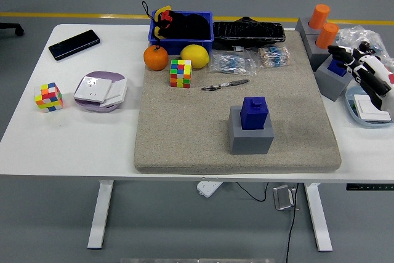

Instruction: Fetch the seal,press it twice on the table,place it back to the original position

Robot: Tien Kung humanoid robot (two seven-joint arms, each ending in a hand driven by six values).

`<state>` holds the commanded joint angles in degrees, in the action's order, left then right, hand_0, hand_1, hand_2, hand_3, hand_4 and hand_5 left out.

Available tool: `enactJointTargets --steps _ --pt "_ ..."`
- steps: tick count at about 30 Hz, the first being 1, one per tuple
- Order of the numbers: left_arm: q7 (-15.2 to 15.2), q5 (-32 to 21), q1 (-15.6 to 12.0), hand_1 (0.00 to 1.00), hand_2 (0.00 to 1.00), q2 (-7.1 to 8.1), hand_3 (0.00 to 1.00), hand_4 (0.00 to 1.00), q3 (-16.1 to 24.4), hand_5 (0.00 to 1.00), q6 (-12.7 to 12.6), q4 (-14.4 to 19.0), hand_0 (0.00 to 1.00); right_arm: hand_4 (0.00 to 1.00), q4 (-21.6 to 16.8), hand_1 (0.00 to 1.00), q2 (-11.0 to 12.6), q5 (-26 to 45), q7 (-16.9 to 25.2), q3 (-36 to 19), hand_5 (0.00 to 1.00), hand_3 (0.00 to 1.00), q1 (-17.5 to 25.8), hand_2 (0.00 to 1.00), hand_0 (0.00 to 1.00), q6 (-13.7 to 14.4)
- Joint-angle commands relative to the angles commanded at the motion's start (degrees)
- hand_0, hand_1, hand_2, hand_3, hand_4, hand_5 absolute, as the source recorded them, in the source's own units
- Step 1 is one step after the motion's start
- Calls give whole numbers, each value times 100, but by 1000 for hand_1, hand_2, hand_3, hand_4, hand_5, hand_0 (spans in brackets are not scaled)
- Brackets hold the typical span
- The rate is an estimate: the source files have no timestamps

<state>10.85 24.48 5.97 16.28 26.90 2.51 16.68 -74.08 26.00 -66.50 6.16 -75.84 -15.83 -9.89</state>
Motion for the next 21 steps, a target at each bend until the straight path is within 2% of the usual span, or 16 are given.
enactJointTargets --steps 21 --pt "-2 49 31 695 690 25 744 673 66 308 -12 7 735 998 -249 912 -22 -177 -121 -437 916 866 126 885 971 -77"
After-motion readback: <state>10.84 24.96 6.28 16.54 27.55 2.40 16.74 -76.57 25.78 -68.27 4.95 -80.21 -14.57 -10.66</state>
